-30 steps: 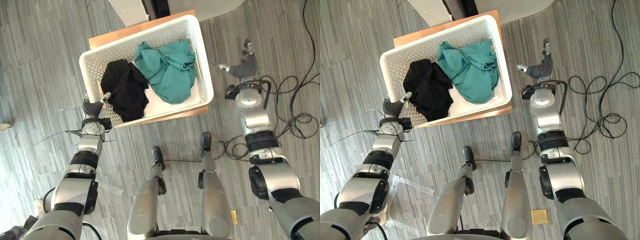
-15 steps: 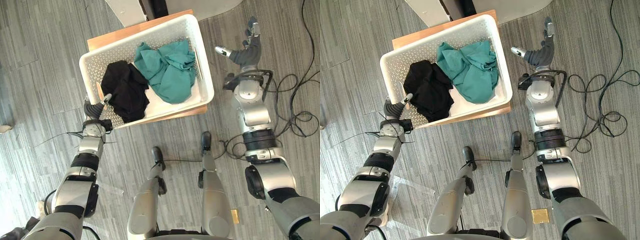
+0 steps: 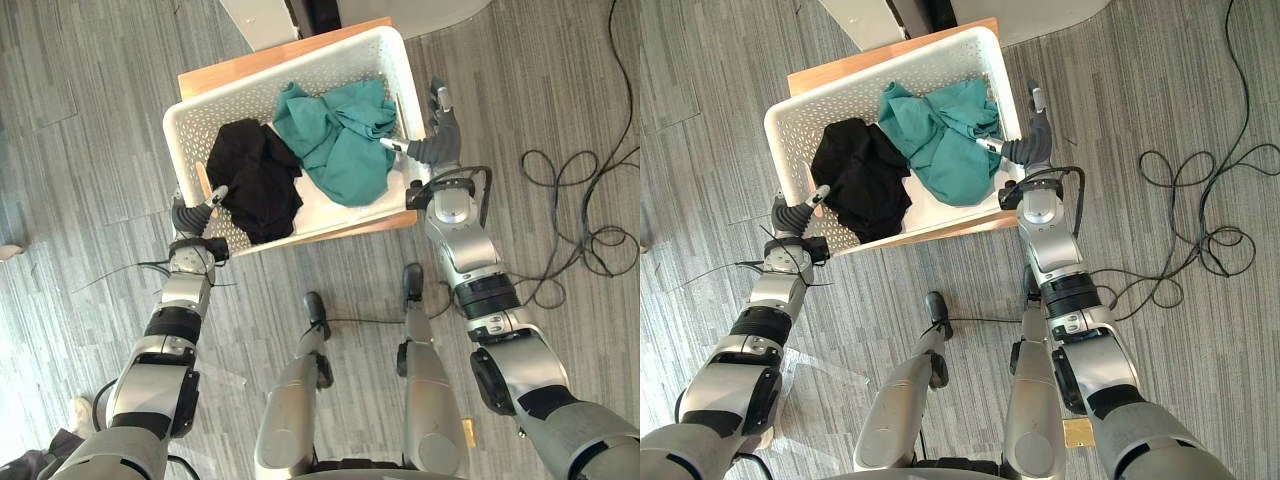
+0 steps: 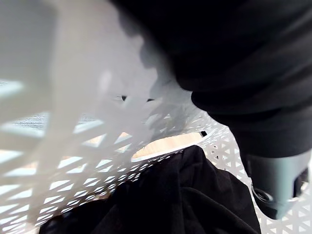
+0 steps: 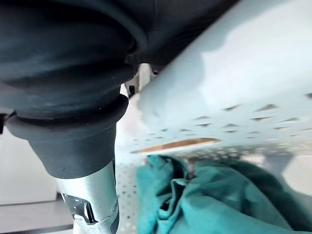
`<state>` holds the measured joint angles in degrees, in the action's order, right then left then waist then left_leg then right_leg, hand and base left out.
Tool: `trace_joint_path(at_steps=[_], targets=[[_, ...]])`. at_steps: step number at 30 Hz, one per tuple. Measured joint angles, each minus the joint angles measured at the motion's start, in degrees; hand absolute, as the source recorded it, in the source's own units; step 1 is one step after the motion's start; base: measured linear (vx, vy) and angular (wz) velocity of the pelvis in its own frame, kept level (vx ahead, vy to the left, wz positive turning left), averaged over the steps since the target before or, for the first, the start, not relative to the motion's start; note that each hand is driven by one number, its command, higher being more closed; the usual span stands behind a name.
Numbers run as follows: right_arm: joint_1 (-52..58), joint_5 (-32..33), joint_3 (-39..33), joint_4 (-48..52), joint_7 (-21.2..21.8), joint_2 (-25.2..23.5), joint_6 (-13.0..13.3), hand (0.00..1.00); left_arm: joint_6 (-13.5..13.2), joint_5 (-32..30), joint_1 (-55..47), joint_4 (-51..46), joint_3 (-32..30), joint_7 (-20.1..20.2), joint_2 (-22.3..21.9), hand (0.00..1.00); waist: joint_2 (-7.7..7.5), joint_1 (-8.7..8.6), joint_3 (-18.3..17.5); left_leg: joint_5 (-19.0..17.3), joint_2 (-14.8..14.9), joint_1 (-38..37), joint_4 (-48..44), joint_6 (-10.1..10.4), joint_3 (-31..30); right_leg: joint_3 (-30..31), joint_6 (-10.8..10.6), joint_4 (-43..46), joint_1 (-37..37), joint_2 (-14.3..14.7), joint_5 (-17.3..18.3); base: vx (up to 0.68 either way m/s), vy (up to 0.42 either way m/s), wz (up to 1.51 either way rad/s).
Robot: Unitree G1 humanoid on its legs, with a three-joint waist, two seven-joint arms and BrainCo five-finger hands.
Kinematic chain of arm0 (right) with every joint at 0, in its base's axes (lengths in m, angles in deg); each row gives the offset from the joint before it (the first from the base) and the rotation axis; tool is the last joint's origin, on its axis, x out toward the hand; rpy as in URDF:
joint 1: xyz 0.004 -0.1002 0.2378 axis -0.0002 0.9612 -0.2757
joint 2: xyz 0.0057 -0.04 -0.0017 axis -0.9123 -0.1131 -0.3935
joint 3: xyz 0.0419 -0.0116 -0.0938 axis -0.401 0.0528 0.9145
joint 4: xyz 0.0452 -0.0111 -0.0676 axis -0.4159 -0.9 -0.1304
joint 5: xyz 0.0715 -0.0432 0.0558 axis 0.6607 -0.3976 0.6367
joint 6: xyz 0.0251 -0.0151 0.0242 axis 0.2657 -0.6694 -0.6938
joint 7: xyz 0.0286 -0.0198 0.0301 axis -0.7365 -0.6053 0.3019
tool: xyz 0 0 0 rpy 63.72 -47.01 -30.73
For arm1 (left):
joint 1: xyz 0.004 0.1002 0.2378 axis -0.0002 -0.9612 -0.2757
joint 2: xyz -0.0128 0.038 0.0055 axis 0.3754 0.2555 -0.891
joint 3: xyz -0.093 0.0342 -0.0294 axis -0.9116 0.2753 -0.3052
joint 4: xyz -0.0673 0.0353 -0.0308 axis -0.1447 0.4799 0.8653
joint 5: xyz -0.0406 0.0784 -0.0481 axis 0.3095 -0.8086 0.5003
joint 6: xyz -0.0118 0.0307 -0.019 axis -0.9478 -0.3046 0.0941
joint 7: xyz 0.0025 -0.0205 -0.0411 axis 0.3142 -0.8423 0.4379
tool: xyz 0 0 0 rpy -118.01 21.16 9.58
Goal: Pick up the laundry basket with both hands and put the clothes into the washing machine.
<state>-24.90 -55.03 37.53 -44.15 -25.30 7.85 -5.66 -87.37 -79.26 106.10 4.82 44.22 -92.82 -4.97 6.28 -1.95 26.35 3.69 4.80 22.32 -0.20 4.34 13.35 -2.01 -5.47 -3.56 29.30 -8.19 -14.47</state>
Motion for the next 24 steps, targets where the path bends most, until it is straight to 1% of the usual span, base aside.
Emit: trace_joint_path(at_steps=[2, 6, 9, 10, 11, 14, 17, 21, 24], targets=[[0.0, 0.0, 0.0, -1.4, 0.2, 0.2, 0.1, 0.00, 0.0, 0.0, 0.0, -0.1, 0.1, -0.1, -0.1, 0.00, 0.00, 0.00, 0.0, 0.0, 0.0, 0.0, 0.0, 0.0, 0.0, 0.0, 0.0, 0.0, 0.0, 0.0, 0.0, 0.00, 0.000, 0.00], [-0.2, 0.0, -0.4, -3.1, 1.2, 0.6, 1.7, 0.00, 0.0, 0.0, 0.1, -0.4, 0.2, -0.8, -0.4, 0.00, 0.01, 0.01, 0.0, 0.0, 0.0, 0.3, -0.2, 0.0, -0.3, -0.2, -0.2, 0.0, 0.0, 0.0, 0.1, 0.00, 0.000, 0.02], [-0.6, -0.7, -0.9, -4.3, 2.2, 0.7, 2.2, 0.00, 0.0, 0.0, 0.2, -0.4, 0.3, -0.8, -0.6, 0.00, 0.03, -0.01, 0.0, 0.0, 0.1, 0.4, -0.4, 0.0, -0.6, -0.2, -0.3, 0.2, 0.0, 0.0, 0.3, -0.01, -0.002, 0.04], [-0.7, -1.1, -0.9, -4.5, 2.3, 0.7, 2.2, 1.00, 0.0, 0.0, 0.3, -0.4, 0.3, -0.8, -0.6, 0.00, 0.03, 0.00, 0.0, 0.0, 0.1, 0.5, -0.5, 0.0, -0.7, -0.2, -0.3, 0.3, 0.0, -0.1, 0.3, 0.00, 0.000, 0.00], [-0.8, -1.8, -1.0, -5.0, 2.5, 0.7, 2.2, 1.00, 0.0, 0.0, 0.3, -0.4, 0.3, -0.8, -0.7, 1.00, 0.03, 0.01, 0.0, 0.0, 0.1, 0.5, -0.6, 0.0, -0.7, -0.2, -0.3, 0.3, 0.0, -0.1, 0.3, 0.00, 0.000, 0.00], [-1.2, -2.2, -1.0, -5.5, 2.7, 0.8, 2.2, 1.00, 0.0, 0.0, 0.4, -0.4, 0.3, -0.8, -0.9, 1.00, 0.08, 0.06, -0.1, 0.0, 0.1, 0.7, -0.8, 0.0, -0.8, -0.3, -0.3, 0.3, 0.0, -0.1, 0.3, 0.00, 0.000, 0.00], [-1.2, -2.3, -0.8, -5.5, 4.2, 1.7, 2.2, 1.00, 0.0, 0.0, 0.8, -0.4, 0.9, -0.8, -0.9, 1.00, 0.07, 0.36, -0.1, 0.1, 0.1, 0.7, -0.8, 0.1, -0.9, -0.3, -0.3, 0.4, 0.1, -0.1, 0.3, 0.00, 0.000, 0.00], [-1.2, -3.1, -0.8, -6.6, 4.1, 2.0, 2.2, 1.00, 0.0, 0.0, 0.8, -0.4, 2.1, -0.8, -1.1, 1.00, 0.01, 0.70, -0.9, 0.1, 0.1, 0.9, -0.8, 0.1, -0.9, -0.3, -0.3, 0.4, 0.3, -0.1, 0.3, 0.00, 0.000, 0.00], [-1.4, -4.3, -0.9, -7.8, 4.1, 2.9, 2.1, 1.00, 0.6, 0.0, 0.7, -0.5, 2.6, -0.7, -1.8, 1.00, 0.02, 1.13, -1.4, 0.1, 0.1, 0.9, -0.8, 0.1, -0.8, -0.3, -0.3, 0.5, 0.3, -0.1, 0.3, 0.00, 0.000, 0.00]])
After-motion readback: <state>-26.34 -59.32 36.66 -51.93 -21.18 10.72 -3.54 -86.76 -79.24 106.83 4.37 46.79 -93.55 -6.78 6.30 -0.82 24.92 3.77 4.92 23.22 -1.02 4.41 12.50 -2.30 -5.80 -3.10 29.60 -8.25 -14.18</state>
